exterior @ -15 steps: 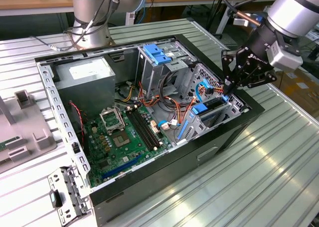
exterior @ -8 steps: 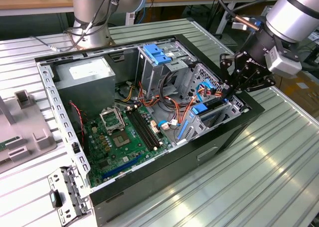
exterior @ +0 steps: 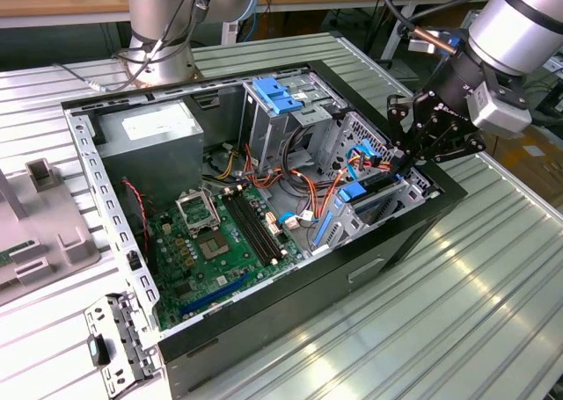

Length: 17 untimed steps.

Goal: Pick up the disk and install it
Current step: 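Insert the first disk wire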

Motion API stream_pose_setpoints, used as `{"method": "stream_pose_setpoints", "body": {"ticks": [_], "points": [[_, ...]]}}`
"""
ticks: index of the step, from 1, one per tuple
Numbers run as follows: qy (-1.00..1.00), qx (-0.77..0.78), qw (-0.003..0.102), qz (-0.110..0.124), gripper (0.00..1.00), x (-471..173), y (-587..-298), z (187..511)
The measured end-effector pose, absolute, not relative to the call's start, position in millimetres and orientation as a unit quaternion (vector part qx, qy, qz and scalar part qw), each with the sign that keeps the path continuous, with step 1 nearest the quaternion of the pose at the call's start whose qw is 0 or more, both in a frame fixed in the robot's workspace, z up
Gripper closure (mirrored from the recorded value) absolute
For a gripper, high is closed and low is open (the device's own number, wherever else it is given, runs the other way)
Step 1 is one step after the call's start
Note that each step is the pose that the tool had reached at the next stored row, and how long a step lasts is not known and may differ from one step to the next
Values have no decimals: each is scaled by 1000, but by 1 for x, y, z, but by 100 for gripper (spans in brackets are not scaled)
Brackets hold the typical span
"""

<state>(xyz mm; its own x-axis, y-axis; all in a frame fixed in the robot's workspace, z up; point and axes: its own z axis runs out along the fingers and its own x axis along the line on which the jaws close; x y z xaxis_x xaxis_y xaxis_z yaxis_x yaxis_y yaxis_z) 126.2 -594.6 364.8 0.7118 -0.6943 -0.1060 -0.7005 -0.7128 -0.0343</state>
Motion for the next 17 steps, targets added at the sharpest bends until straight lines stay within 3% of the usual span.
{"method": "stream_pose_setpoints", "body": {"ticks": [17], "points": [[413,-909,38,41,83,126,-595,364]]}}
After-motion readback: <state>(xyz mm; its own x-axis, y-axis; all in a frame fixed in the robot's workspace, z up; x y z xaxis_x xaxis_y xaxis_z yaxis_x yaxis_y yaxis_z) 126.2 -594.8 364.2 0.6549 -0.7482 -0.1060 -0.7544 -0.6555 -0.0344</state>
